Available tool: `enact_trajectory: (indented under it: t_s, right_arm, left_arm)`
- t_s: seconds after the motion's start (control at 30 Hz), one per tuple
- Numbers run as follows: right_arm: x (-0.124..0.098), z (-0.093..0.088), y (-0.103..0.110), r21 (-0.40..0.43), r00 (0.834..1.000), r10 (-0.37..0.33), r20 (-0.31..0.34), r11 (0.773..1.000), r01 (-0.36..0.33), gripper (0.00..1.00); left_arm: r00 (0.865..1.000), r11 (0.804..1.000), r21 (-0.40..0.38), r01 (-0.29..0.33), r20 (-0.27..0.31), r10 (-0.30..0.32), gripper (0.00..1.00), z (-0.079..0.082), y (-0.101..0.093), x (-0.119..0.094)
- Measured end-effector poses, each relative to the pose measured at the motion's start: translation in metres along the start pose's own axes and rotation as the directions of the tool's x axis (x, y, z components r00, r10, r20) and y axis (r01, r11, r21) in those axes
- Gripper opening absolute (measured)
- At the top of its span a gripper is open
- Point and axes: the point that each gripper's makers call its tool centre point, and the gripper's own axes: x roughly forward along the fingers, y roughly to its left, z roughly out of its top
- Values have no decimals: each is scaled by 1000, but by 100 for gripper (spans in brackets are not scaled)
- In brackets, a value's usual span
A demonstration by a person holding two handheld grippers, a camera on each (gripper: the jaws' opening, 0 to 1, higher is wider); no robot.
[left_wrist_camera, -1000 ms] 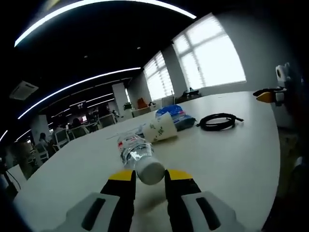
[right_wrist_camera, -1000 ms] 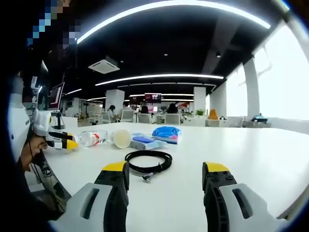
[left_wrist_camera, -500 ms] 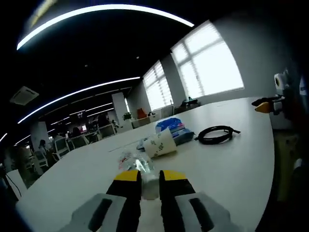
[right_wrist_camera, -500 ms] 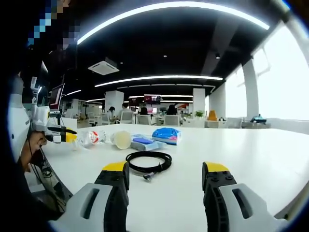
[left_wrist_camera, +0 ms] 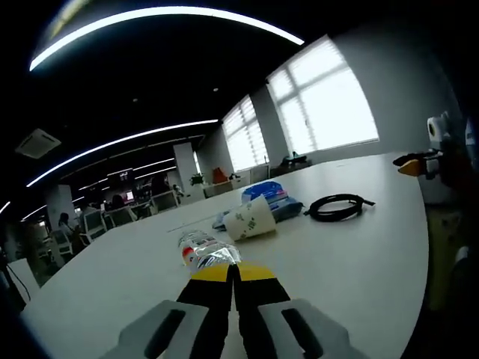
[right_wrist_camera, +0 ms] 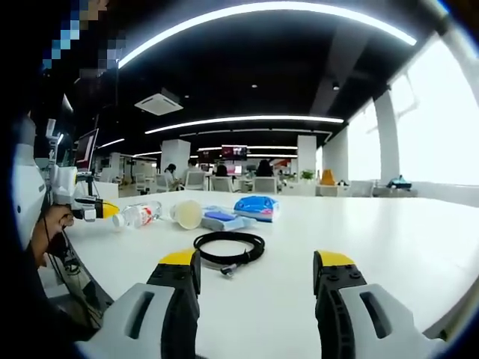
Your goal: Arrange the tabletop items into an orderly group along one side of the table until the central work area is clear of visible clutter.
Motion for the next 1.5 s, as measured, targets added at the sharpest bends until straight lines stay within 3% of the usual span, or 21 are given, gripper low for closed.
enact_trajectory:
  t_s: [0.3, 0.47, 1.0, 1.13, 1.5]
  right_arm:
    - [4, -2, 4, -7, 1000, 15, -9, 1000, -16, 58]
    - [4, -2, 4, -9, 1000, 15, -11, 1000, -15, 58]
    - [4, -5, 3, -5, 1000, 17, -13, 1000, -17, 58]
    - [3, -6, 2, -4, 1000, 14, -18, 1000, -14, 58]
    - [1, -8, -3, -4, 1000, 6, -25, 1000, -6, 58]
  left_arm:
    - [1000, 1000, 11, 9, -1, -9, 3, -1, -4, -3]
    - [1000, 1000, 27, -5, -2, 5, 12, 0, -5, -4]
    - [1000, 999, 29, -20, -10, 21, 18, -1, -5, -4]
    - [998, 999, 45, -13, -57, 16, 27, -12, -9, -1]
    - [997, 999, 26, -30, -77, 32, 28, -20, -10, 2]
